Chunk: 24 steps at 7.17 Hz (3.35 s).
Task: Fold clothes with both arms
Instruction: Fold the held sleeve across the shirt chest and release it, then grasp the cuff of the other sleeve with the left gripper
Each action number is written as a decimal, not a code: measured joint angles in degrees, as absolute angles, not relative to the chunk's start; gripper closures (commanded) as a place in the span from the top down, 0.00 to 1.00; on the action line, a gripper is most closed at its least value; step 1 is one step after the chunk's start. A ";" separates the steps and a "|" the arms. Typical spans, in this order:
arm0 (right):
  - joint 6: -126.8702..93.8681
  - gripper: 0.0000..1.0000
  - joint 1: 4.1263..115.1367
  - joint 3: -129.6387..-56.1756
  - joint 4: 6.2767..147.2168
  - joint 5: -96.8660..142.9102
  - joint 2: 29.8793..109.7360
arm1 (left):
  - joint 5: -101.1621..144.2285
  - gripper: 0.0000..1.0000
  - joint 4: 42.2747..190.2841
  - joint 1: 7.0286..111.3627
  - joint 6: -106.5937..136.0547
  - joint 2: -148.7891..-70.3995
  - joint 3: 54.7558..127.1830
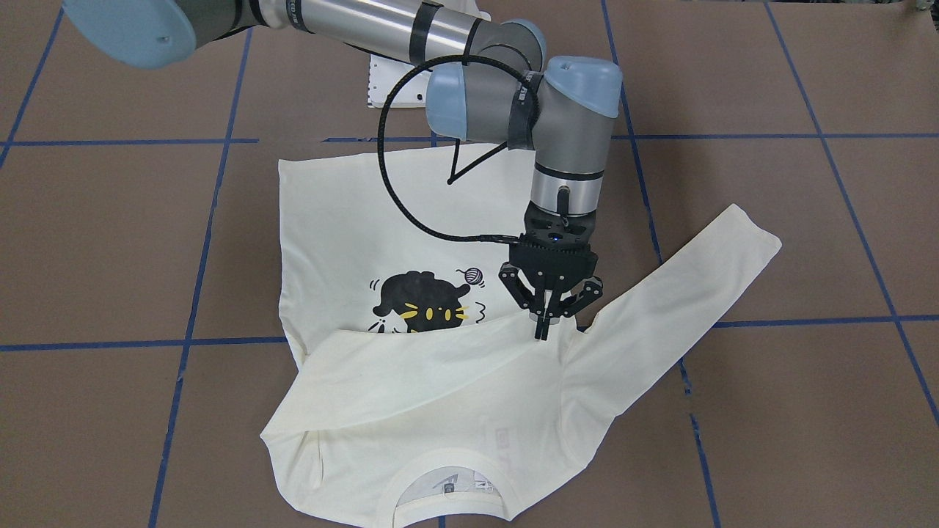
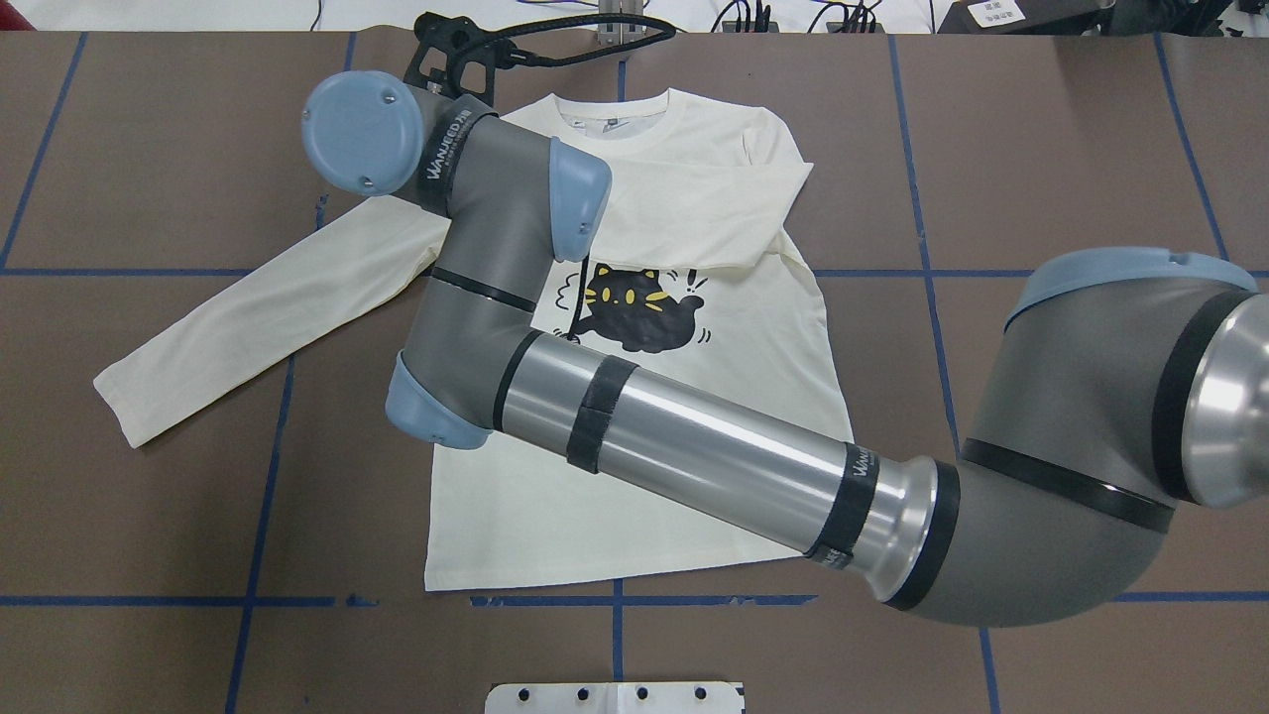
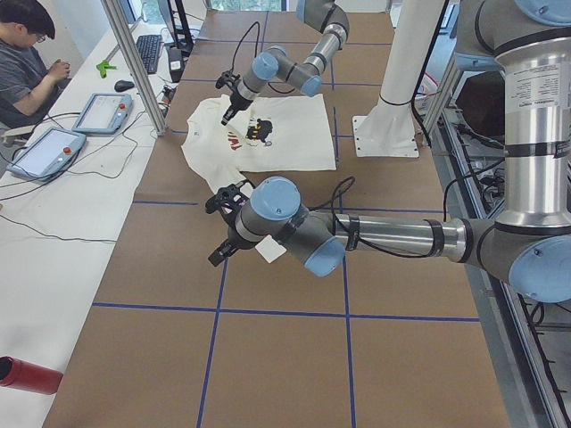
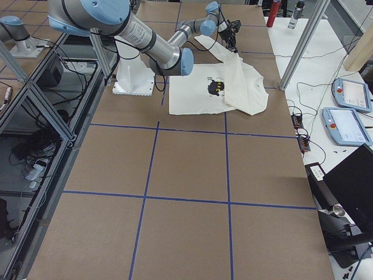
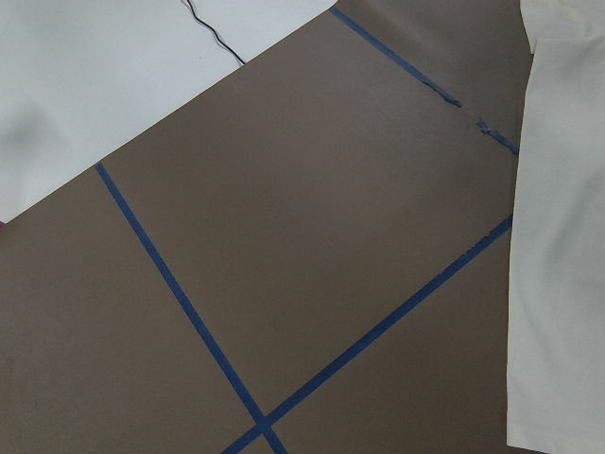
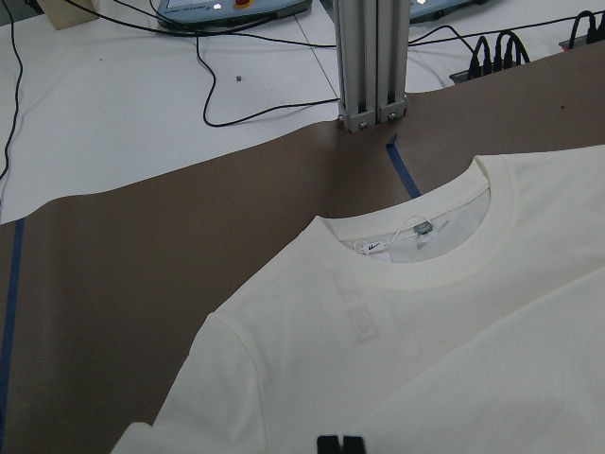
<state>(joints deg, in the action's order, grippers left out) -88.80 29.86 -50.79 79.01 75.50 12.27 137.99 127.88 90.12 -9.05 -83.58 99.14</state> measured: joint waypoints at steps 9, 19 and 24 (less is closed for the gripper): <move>-69.26 1.00 43.05 -61.92 95.95 101.20 12.43 | 137.43 1.00 130.75 89.95 -1.87 -85.39 98.93; -9.05 1.00 74.64 -110.39 92.31 129.79 81.91 | 119.76 0.99 154.88 60.76 25.53 -74.36 99.87; -9.35 1.00 75.56 -110.57 87.82 129.91 86.32 | 107.69 0.92 155.24 44.85 25.64 -73.75 98.37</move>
